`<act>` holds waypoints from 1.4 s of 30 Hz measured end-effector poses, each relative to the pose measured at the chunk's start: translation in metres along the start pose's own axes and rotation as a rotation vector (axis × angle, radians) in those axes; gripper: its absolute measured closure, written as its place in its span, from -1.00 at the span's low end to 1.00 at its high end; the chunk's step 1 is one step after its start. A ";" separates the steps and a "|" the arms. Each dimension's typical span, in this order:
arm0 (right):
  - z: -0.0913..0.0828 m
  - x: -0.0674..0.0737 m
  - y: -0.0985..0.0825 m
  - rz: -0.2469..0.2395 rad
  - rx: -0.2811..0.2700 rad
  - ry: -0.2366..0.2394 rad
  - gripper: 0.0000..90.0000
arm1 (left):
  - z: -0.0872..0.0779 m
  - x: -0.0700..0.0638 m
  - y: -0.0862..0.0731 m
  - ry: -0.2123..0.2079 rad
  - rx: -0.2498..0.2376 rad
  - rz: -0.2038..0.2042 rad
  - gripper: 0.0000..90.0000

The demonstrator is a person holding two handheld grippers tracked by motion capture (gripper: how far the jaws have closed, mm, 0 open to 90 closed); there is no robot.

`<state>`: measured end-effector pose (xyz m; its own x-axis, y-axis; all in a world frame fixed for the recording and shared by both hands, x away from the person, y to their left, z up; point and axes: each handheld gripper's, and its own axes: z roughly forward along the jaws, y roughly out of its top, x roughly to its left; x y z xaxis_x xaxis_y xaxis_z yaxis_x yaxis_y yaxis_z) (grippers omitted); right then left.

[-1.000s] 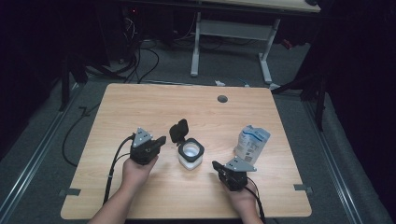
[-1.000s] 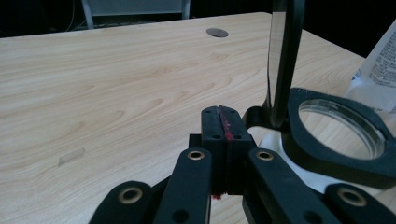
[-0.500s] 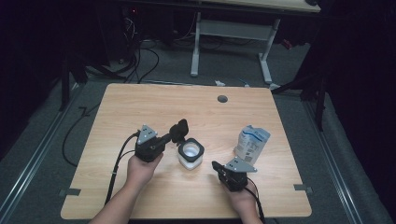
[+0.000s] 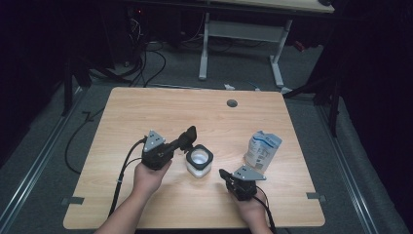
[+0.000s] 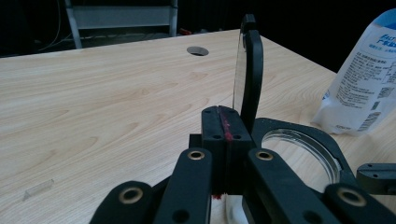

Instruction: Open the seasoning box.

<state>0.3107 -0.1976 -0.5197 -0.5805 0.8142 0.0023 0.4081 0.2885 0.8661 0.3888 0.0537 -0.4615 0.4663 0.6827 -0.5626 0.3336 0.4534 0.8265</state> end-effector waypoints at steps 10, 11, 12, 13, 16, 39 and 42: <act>0.002 0.002 0.000 0.002 0.004 0.009 1.00 | -0.002 -0.006 -0.003 -0.015 0.005 0.007 0.99; 0.002 0.003 0.000 0.001 0.004 0.011 1.00 | -0.002 -0.006 -0.003 -0.015 0.006 0.007 1.00; 0.003 0.003 0.001 -0.002 0.005 0.010 1.00 | -0.002 -0.006 -0.003 -0.016 0.007 0.007 0.99; 0.004 0.004 0.002 -0.004 0.002 0.013 1.00 | -0.002 -0.007 -0.004 -0.018 0.007 0.009 0.99; 0.009 0.008 0.005 -0.018 0.006 0.017 1.00 | -0.003 -0.007 -0.004 -0.019 0.010 0.011 0.99; 0.016 0.013 0.006 -0.019 0.011 0.024 1.00 | -0.021 -0.009 -0.032 -0.028 0.045 0.059 0.94; 0.013 0.012 0.005 -0.015 0.007 0.023 1.00 | -0.026 -0.002 -0.041 -0.013 0.065 0.053 0.95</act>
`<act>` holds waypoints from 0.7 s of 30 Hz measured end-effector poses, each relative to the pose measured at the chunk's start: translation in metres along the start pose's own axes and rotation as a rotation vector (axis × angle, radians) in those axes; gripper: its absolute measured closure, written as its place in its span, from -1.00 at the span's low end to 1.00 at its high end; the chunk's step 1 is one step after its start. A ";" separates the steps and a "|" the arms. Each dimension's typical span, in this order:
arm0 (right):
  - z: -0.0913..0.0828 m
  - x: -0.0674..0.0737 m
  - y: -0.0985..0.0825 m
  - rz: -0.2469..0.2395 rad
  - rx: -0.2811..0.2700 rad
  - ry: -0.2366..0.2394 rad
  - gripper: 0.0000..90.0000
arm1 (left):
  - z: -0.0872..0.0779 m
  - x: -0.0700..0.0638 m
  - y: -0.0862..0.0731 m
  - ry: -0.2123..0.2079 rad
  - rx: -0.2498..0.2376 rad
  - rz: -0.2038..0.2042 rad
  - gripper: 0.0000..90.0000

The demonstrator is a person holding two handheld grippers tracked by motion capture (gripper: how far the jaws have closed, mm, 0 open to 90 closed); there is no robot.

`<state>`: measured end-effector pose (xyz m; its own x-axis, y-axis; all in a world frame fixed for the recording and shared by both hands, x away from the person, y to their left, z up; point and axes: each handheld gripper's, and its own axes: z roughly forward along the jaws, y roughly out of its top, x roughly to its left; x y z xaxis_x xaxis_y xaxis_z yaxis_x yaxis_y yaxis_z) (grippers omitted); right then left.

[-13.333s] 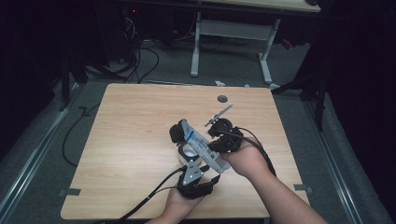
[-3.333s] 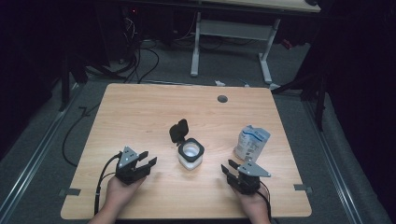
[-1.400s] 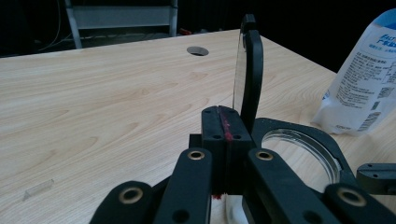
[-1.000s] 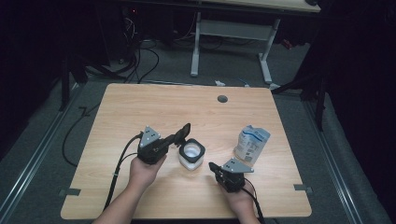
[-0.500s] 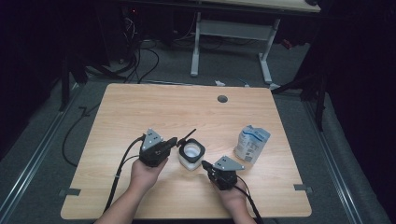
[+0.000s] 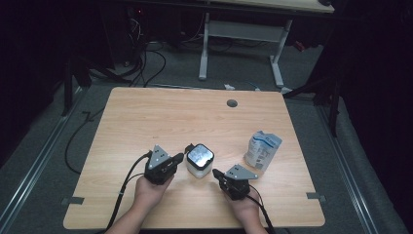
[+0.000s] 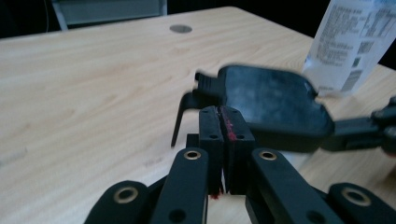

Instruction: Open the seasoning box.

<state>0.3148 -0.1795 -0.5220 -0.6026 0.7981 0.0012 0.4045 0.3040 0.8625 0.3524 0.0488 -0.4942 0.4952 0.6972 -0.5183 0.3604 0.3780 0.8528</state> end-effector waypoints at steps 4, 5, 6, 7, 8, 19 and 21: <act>-0.003 0.000 -0.001 0.001 -0.003 -0.001 1.00 | -0.001 0.007 -0.017 0.016 0.038 -0.016 0.98; -0.003 0.000 -0.002 0.004 -0.003 -0.003 1.00 | -0.001 0.007 -0.020 0.018 0.043 -0.020 0.98; -0.004 0.000 -0.002 0.006 0.000 -0.003 1.00 | 0.000 0.008 -0.023 0.020 0.048 -0.024 0.98; -0.004 0.000 -0.002 0.006 -0.001 -0.003 1.00 | 0.001 0.008 -0.025 0.019 0.049 -0.026 0.99; -0.004 0.000 -0.003 0.006 0.000 -0.004 1.00 | 0.001 0.008 -0.027 0.019 0.052 -0.025 0.99; -0.007 0.000 -0.005 0.005 0.002 -0.006 1.00 | 0.012 0.002 -0.028 0.026 0.041 -0.036 1.00; -0.007 0.000 -0.005 0.003 0.004 -0.004 1.00 | 0.015 0.002 -0.027 0.029 0.036 -0.040 0.99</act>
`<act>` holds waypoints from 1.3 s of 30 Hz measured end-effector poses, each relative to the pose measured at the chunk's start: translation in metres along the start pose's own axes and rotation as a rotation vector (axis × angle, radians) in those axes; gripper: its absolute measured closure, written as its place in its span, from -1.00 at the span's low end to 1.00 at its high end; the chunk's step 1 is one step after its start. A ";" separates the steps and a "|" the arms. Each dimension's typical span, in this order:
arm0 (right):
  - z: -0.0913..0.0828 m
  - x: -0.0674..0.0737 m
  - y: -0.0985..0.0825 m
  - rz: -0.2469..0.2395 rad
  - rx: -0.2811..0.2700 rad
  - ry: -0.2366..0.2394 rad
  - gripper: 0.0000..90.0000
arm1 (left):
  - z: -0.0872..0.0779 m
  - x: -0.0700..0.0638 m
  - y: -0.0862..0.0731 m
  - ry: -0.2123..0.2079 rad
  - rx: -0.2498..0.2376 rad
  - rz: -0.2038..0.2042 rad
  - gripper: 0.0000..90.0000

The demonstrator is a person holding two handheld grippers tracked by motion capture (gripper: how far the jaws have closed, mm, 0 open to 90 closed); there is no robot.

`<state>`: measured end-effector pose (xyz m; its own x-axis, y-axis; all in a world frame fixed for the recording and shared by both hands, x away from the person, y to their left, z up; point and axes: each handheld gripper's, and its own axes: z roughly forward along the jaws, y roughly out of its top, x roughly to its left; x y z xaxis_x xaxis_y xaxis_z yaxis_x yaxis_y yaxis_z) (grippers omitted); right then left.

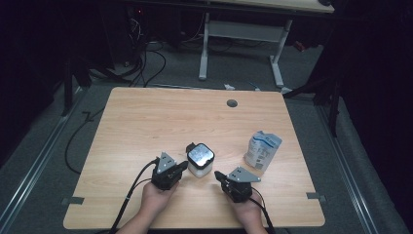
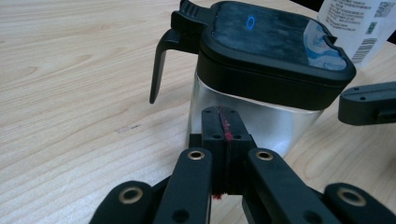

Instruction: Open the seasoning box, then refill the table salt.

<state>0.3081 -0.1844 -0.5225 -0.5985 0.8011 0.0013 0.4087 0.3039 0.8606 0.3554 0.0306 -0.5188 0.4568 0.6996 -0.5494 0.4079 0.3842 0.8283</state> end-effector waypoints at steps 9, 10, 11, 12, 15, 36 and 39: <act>0.000 0.000 0.000 0.000 0.002 -0.001 1.00 | 0.023 0.000 0.007 0.008 -0.012 -0.012 0.99; 0.000 0.000 0.000 0.001 0.002 -0.003 1.00 | 0.025 0.000 0.008 0.007 -0.009 -0.008 0.99; 0.000 0.000 0.000 0.002 0.002 -0.005 1.00 | 0.028 0.000 0.009 0.004 -0.015 -0.015 0.99; 0.001 -0.001 0.000 0.003 -0.002 -0.007 1.00 | 0.030 0.000 0.009 0.008 -0.009 -0.011 0.99; 0.002 -0.005 0.001 0.009 -0.002 -0.031 1.00 | 0.029 0.005 0.013 0.022 -0.013 -0.005 0.99; 0.022 -0.021 0.015 0.015 0.029 -0.085 1.00 | -0.060 0.074 0.047 0.134 -0.083 0.057 0.48; 0.021 -0.018 0.015 0.008 0.025 -0.074 1.00 | -0.063 0.081 0.049 0.148 -0.085 0.045 0.43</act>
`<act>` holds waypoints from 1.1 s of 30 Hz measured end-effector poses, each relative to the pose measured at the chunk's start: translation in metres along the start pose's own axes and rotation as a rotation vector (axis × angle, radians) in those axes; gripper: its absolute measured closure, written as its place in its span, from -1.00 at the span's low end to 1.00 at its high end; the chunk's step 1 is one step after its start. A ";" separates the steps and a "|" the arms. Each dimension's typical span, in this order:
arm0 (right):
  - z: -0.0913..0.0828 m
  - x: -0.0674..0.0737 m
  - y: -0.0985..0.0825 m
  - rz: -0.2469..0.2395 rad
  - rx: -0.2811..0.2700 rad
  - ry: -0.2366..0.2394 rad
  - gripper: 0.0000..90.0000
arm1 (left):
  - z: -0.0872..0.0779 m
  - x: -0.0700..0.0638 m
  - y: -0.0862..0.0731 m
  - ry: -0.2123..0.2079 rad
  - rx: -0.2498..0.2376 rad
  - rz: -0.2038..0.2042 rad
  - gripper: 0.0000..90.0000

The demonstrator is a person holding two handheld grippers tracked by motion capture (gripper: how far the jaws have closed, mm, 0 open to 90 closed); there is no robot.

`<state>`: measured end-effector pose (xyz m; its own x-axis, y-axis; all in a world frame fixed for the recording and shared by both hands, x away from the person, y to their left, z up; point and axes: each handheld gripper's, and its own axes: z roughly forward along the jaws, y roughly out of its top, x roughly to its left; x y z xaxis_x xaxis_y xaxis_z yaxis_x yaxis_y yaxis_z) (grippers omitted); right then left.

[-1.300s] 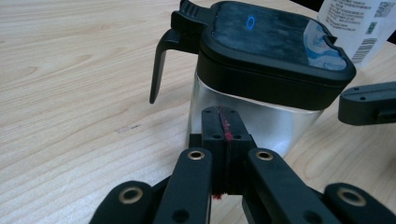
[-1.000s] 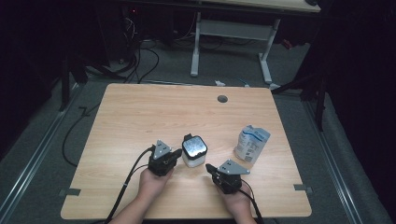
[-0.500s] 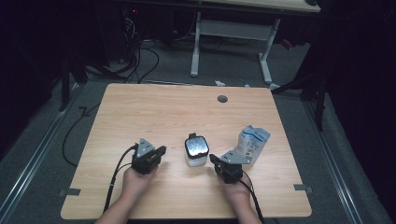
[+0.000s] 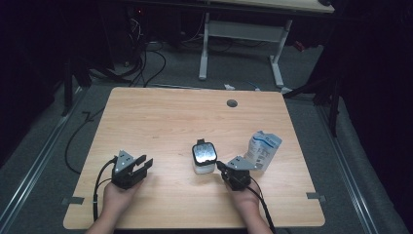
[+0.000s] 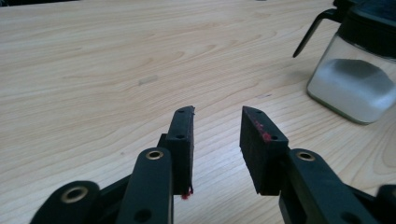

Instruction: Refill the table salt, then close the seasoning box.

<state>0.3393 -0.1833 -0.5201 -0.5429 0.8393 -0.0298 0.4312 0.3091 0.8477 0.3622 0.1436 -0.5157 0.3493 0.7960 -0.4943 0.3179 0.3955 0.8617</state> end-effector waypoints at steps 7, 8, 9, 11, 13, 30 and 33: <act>-0.002 0.007 -0.001 -0.010 -0.013 0.012 1.00 | -0.004 0.010 -0.001 0.019 0.003 -0.009 0.36; -0.003 0.007 -0.001 -0.009 -0.013 0.014 1.00 | -0.005 0.011 -0.001 0.018 0.005 -0.008 0.35; -0.003 0.007 -0.002 -0.012 -0.012 0.016 1.00 | -0.005 0.011 -0.001 0.019 0.004 -0.006 0.34; -0.003 0.008 -0.002 -0.009 -0.014 0.016 1.00 | -0.007 0.011 -0.002 0.017 0.005 0.000 0.31; -0.004 0.008 -0.003 -0.011 -0.013 0.021 1.00 | -0.008 0.012 -0.002 0.017 0.005 0.007 0.28; -0.039 -0.014 -0.027 0.044 -0.024 -0.029 0.96 | -0.022 0.031 -0.003 0.063 0.008 0.019 0.09; -0.049 -0.025 -0.032 0.067 -0.027 -0.054 0.94 | -0.024 0.033 -0.001 0.065 0.000 0.015 0.06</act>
<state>0.3038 -0.2360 -0.5201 -0.4737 0.8807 -0.0006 0.4450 0.2399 0.8628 0.3522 0.1799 -0.5302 0.2962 0.8297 -0.4732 0.3136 0.3835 0.8687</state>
